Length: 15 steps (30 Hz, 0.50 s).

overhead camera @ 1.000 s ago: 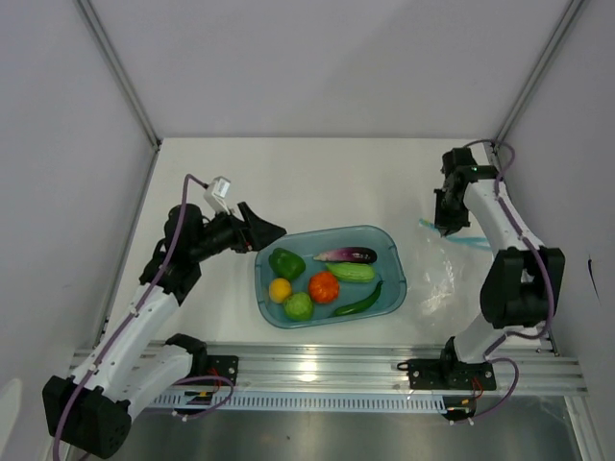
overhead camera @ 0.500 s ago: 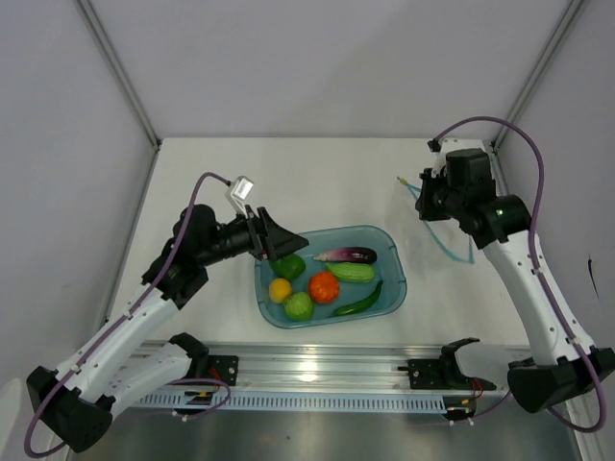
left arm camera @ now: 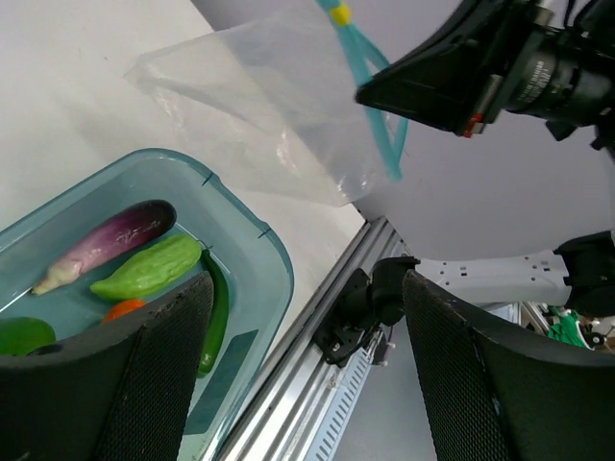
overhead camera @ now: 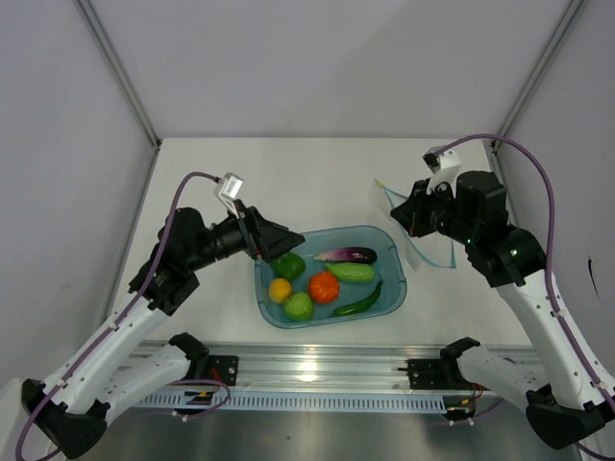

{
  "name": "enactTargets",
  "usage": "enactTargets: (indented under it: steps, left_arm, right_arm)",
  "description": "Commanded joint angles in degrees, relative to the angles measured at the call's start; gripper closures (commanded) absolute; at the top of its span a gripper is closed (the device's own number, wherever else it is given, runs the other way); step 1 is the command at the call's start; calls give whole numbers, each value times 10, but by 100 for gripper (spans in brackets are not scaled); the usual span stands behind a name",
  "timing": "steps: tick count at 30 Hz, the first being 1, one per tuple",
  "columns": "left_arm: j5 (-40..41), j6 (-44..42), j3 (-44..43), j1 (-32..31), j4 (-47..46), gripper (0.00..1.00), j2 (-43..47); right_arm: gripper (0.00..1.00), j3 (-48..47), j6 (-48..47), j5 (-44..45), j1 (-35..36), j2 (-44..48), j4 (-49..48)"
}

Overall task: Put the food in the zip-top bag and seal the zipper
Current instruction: Pick up the zipper food storage bag at the center of the board.

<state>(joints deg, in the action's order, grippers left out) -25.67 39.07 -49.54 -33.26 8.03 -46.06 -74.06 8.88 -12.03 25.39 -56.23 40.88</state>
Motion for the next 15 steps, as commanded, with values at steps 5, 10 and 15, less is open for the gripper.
enactTargets:
  steps: [5,10,15]
  left_arm:
    - [47,23,4,-86,-28,22,-23]
    - [141,64,25,-154,-50,21,-60]
    - [166,80,21,-186,-65,21,-105]
  right_arm:
    - [100,59,197,189,143,-49,-102]
    - [100,38,280,377,227,-106,-84]
    - [100,35,347,457,261,-131,-73]
